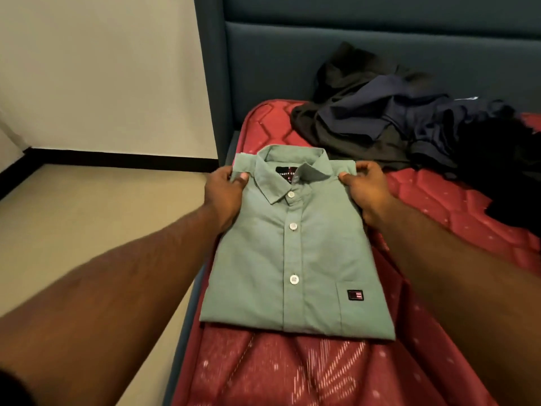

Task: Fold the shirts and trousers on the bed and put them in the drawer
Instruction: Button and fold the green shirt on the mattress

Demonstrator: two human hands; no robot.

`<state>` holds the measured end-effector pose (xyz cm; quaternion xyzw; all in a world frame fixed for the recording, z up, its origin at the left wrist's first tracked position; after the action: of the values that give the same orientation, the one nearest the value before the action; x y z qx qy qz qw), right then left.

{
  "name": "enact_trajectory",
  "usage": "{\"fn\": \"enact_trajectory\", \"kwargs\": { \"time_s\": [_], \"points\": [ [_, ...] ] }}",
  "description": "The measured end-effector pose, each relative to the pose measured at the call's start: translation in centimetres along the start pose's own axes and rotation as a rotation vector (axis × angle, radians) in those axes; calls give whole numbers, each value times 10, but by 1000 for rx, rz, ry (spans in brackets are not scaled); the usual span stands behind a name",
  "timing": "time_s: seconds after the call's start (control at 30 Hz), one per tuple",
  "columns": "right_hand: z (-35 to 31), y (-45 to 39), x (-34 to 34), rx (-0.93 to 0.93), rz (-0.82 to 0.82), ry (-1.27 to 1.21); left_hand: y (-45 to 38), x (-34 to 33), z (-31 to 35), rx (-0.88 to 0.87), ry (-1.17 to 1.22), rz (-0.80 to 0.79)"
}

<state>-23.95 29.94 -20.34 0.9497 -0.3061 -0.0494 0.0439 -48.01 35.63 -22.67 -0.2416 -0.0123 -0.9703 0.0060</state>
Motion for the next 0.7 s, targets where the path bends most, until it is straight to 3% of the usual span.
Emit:
{"fn": "enact_trajectory", "kwargs": {
  "time_s": [0.1, 0.2, 0.27, 0.33, 0.37, 0.47, 0.57, 0.63, 0.7],
  "points": [
    [-6, 6, 4, 227, 32, 314, 5, 6, 5, -51, -146, 54],
    [-10, 55, 5, 534, -112, 559, 57, 15, 19, -244, -632, 140],
    [4, 83, 5, 471, -340, 790, 109, 10, 29, -338, -933, -6],
    [24, 91, 11, 307, -505, 1049, 146, -5, 18, -255, -1146, -242],
    [25, 90, 13, 279, -535, 1087, 153, -10, 12, -224, -1206, -279],
    [-2, 103, 35, 316, -597, 1084, 153, -14, 32, -150, -1274, -235],
    [-6, 137, 100, 285, -680, 1141, 181, -20, 59, -307, -1170, -76],
    [1, 166, 164, 215, -703, 1207, 210, -34, 57, -383, -1201, -226],
    [8, 191, 230, 128, -675, 1282, 226, -44, 44, -314, -1343, -353]
  ]
}}
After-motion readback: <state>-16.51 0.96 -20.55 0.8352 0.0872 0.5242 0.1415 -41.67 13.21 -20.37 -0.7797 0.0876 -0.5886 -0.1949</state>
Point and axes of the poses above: each hand's wrist, its own y-axis away from the middle knuckle, its own x-axis out of the back of the hand, z = x × y, the point moved 1 cm from there along -y, towards the middle knuckle, and after that the axes turned 15 degrees about -y, right-handed, at the moved point
